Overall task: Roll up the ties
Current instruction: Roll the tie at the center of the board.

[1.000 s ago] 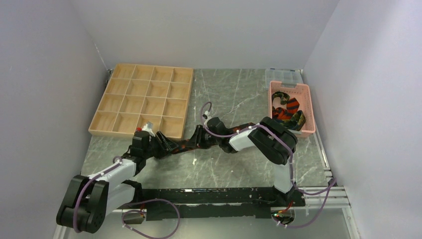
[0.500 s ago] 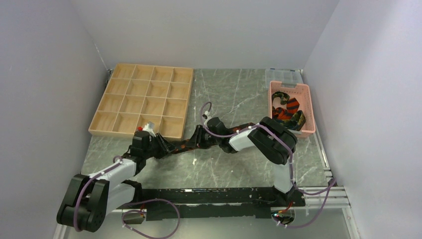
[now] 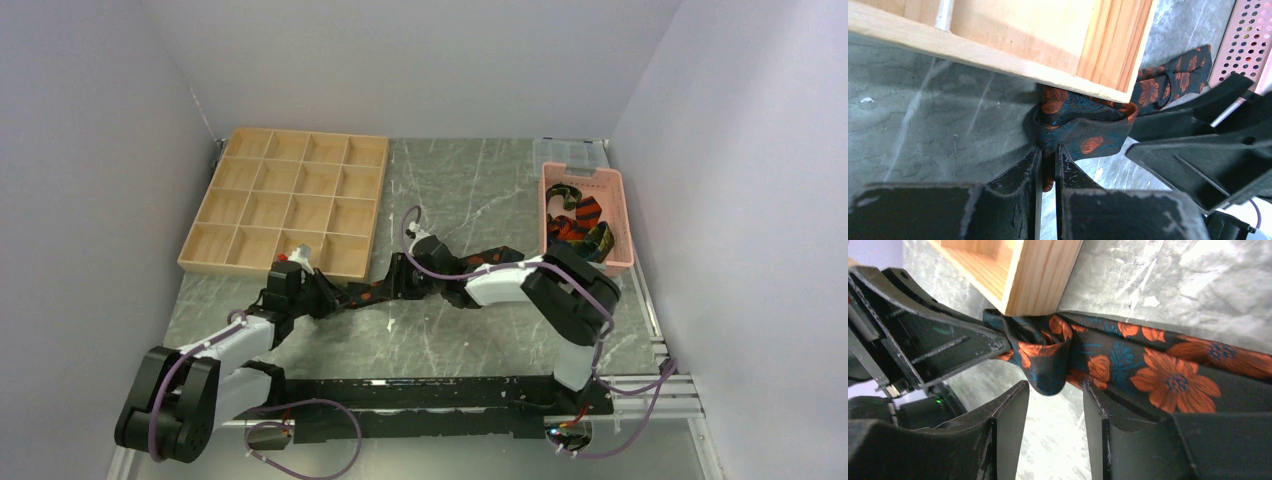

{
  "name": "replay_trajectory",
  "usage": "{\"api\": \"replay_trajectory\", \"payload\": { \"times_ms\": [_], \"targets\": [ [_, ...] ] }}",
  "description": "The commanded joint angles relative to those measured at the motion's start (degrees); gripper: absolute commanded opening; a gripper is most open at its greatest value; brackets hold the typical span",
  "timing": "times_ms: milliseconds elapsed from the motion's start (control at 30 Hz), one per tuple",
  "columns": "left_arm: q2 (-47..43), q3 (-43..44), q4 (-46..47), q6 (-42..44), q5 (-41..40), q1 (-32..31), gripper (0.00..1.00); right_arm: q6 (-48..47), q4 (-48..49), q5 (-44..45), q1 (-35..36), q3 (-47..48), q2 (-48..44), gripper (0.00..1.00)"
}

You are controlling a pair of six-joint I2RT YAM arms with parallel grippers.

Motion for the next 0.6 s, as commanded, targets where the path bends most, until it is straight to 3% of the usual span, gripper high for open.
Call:
{"api": "replay_trajectory", "payload": {
  "times_ms": [0, 200, 567],
  "targets": [
    [-0.71, 2.31, -4.16, 1.91, -1.94, 0.13, 0.03, -9.71, -11.76, 8.91, 1.33, 2.93, -6.28, 0.46],
    [-1.91, 2.79, -6.31, 1.75, -2.90, 0.12, 0.03, -12.29, -13.90, 8.73, 1.95, 6.55, -5.13, 0.22],
    [-3.71, 3.58, -8.90, 1.84, -3.26, 0.12, 0.03, -13.00, -14.67, 7.01, 3.84, 11.38, -0.07, 0.20]
  ]
}}
